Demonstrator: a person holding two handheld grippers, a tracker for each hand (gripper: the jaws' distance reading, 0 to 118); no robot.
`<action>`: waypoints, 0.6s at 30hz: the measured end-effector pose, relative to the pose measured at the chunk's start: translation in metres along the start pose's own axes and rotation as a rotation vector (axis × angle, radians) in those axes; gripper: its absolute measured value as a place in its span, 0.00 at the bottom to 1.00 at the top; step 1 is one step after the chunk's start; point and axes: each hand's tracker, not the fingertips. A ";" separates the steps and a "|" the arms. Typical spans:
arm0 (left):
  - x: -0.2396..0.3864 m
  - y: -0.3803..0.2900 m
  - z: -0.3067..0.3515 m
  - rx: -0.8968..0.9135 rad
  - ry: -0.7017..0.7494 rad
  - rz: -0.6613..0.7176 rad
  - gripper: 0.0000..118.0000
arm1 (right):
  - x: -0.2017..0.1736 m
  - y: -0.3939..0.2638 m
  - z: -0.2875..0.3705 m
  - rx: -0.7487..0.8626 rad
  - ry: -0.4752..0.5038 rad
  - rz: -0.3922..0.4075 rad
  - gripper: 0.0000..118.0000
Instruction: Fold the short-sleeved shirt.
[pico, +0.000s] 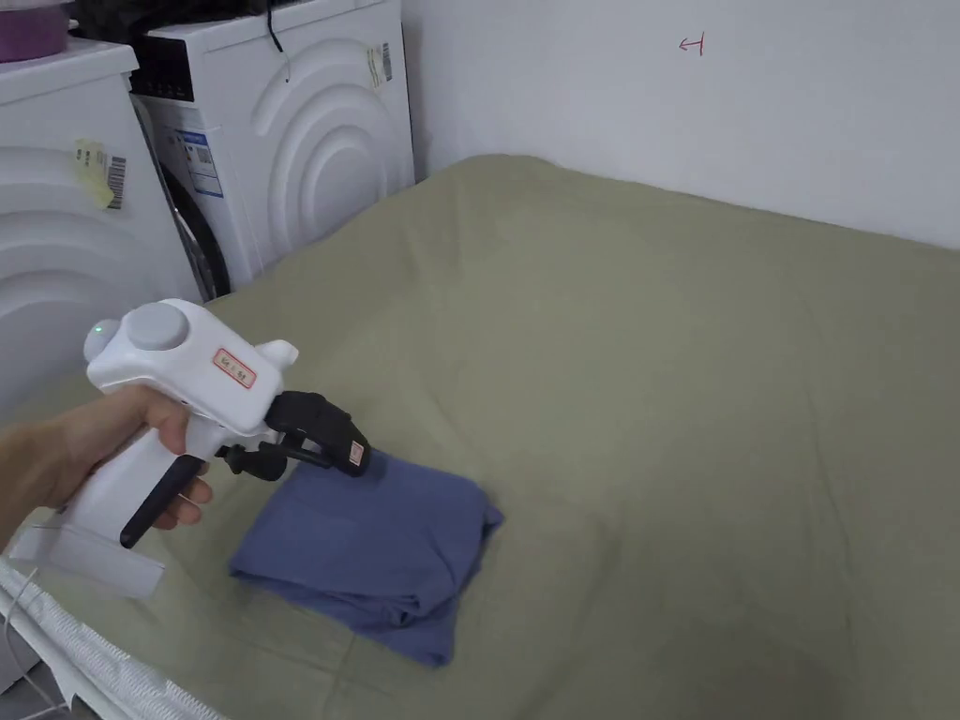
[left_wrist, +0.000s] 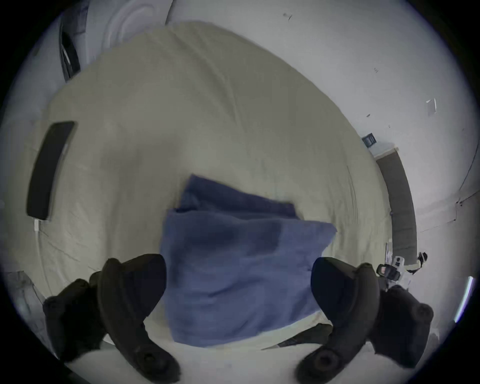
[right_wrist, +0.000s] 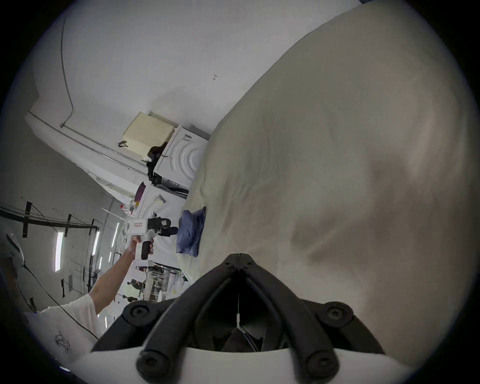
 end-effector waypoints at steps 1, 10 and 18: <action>-0.034 0.015 0.004 0.005 0.006 0.000 0.97 | -0.001 0.001 0.003 0.004 0.001 0.003 0.00; 0.108 -0.030 0.042 0.251 -0.084 -0.169 0.00 | -0.023 0.016 0.068 0.121 0.012 0.109 0.00; 0.339 -0.118 0.012 0.538 -0.233 -0.336 0.00 | -0.095 0.027 0.166 0.451 -0.343 0.463 0.00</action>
